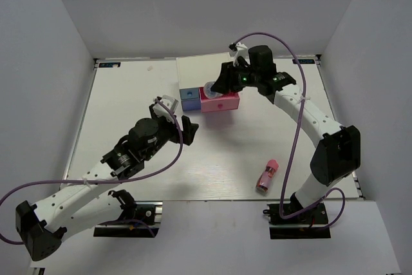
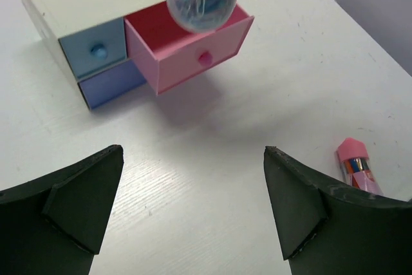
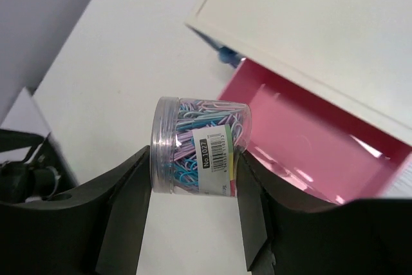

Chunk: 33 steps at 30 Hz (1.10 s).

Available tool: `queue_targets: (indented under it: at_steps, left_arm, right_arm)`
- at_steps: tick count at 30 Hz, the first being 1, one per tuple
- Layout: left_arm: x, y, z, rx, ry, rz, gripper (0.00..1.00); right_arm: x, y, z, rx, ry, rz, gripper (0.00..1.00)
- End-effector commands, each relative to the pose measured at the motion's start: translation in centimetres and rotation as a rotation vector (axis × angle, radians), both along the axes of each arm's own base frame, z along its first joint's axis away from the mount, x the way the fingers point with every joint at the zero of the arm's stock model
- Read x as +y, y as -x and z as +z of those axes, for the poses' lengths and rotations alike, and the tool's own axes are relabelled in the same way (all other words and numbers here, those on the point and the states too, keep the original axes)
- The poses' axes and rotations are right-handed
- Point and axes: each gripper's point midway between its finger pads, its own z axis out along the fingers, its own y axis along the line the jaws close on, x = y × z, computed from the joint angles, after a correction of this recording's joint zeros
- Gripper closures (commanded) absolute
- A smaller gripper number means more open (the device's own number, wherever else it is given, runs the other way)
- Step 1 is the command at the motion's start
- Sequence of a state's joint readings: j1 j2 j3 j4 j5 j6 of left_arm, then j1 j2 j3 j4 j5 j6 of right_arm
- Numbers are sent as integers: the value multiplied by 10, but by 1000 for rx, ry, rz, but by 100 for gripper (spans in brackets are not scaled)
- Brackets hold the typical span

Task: Sort the stationery into containers
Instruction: Place the stationery into the container

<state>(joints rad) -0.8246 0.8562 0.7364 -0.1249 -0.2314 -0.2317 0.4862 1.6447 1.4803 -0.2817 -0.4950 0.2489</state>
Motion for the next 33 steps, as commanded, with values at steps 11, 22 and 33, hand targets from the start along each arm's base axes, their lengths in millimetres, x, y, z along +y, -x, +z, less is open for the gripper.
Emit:
queue_targets:
  at_steps: [11,22,33]
  left_arm:
    - [13,5,-27,60,9,58,0]
    - [12,4,-32,60,10,58,0]
    - [15,7,-35,65,17,60,0]
  right_arm:
    - [-38,-63,0,-201,245,-255,90]
    - [-34,-49,-24,-183,325,-240,84]
    - [-26,-40,-43,-174,387,-205,62]
